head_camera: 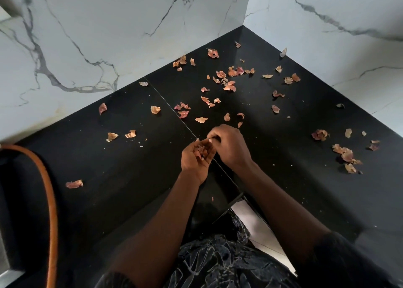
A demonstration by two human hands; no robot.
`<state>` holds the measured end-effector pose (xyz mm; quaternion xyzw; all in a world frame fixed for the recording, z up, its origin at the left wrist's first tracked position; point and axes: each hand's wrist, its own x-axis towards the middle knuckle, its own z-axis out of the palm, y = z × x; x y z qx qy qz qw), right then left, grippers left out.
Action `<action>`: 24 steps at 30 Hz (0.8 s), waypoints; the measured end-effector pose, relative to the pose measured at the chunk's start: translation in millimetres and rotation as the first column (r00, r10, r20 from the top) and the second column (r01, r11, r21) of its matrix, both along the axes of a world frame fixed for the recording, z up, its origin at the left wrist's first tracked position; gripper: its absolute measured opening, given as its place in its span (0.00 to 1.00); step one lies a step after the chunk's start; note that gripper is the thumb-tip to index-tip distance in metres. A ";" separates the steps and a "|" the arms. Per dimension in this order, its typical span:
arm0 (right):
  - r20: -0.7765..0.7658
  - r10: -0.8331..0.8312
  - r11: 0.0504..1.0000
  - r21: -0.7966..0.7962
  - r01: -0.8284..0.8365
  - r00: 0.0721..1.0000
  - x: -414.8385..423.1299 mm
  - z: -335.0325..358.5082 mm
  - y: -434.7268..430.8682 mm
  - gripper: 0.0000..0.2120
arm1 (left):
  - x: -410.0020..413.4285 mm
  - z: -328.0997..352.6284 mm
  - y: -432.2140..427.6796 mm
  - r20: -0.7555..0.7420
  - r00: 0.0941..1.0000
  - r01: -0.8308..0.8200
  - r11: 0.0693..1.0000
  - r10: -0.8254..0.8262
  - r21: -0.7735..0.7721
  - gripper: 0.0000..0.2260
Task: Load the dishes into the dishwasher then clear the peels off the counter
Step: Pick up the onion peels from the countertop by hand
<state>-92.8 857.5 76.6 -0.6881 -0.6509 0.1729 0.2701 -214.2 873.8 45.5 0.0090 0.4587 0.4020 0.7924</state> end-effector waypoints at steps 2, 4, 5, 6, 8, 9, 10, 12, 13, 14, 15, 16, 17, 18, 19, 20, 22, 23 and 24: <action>0.019 0.046 0.999 -0.006 -0.046 0.999 -7.3 4.3 -1.3 0.06 | 2.7 -0.5 0.1 -0.038 0.999 0.018 1.000 -0.018 -0.001 0.15; 0.029 0.099 0.994 -0.042 -0.097 0.995 -11.8 6.0 -2.5 0.06 | 5.0 -0.6 1.3 -0.065 0.998 0.026 1.000 -0.026 -0.004 0.14; 0.032 0.121 0.992 -0.047 -0.119 0.992 -11.9 7.0 -2.3 0.06 | 5.5 -0.4 1.6 -0.064 0.998 0.021 1.000 -0.022 -0.008 0.14; 0.018 0.127 0.991 -0.042 -0.126 0.992 -9.6 8.5 -0.3 0.06 | 5.5 -0.7 2.1 -0.052 0.999 0.014 1.000 -0.014 -0.010 0.14; -0.030 0.076 0.997 -0.010 -0.076 0.997 4.7 9.4 10.2 0.06 | 4.0 0.8 2.1 0.002 1.000 0.010 1.000 -0.010 -0.005 0.12; -0.026 0.020 1.000 0.002 -0.020 0.999 15.5 8.1 18.0 0.07 | 2.6 2.0 1.5 0.032 0.999 0.011 1.000 -0.011 -0.001 0.12; -0.007 -0.052 0.999 -0.003 0.052 0.999 27.9 5.9 26.6 0.07 | 1.5 2.8 1.2 0.052 0.999 0.012 1.000 -0.012 0.000 0.12; 0.087 -0.182 0.981 -0.049 0.186 0.979 54.1 -1.4 40.0 0.09 | 0.1 3.8 0.6 0.060 0.998 0.015 1.000 -0.015 0.000 0.12; 0.149 -0.206 0.971 -0.094 0.221 0.967 64.9 -5.9 43.4 0.11 | -0.4 4.5 0.6 0.058 0.998 0.016 1.000 -0.016 0.001 0.12; 0.204 -0.194 0.963 -0.148 0.226 0.960 73.8 -11.2 44.6 0.13 | -0.6 5.0 0.7 0.056 0.998 0.015 1.000 -0.015 0.001 0.12; 0.246 -0.159 0.957 -0.199 0.210 0.956 80.4 -15.9 43.5 0.14 | -0.8 5.5 0.8 0.053 0.998 0.016 1.000 -0.016 0.001 0.12; 0.285 -0.109 0.953 -0.243 0.182 0.952 84.7 -20.6 41.7 0.13 | -1.0 6.3 1.3 0.051 0.999 0.017 1.000 -0.017 0.003 0.12; 0.319 -0.061 0.952 -0.266 0.151 0.946 87.0 -23.3 38.5 0.12 | -0.9 7.2 1.9 0.049 0.999 0.019 1.000 -0.019 0.006 0.12; 0.340 -0.028 0.952 -0.276 0.129 0.940 87.6 -25.8 35.4 0.11 | -0.8 8.0 2.3 0.051 0.999 0.018 1.000 -0.018 0.008 0.12; 0.348 -0.017 0.956 -0.270 0.117 0.937 86.5 -26.9 31.5 0.10 | -0.7 8.6 2.6 0.055 0.998 0.015 1.000 -0.015 0.008 0.12; 0.347 -0.016 0.958 -0.265 0.114 0.938 84.5 -27.3 28.0 0.09 | -0.2 8.9 2.9 0.059 0.998 0.010 1.000 -0.010 0.008 0.13; 0.348 -0.006 0.960 -0.260 0.103 0.937 77.7 -27.1 20.2 0.05 | 0.0 8.6 2.4 0.055 0.998 0.003 1.000 -0.003 0.007 0.13; 0.352 0.005 0.959 -0.267 0.095 0.936 74.1 -26.6 16.1 0.04 | 0.6 8.3 2.0 0.052 0.999 0.005 1.000 -0.005 0.006 0.13; 0.352 0.016 0.957 -0.277 0.088 0.936 70.6 -26.3 12.4 0.03 | 1.1 7.9 1.7 0.051 0.999 0.009 1.000 -0.009 0.004 0.13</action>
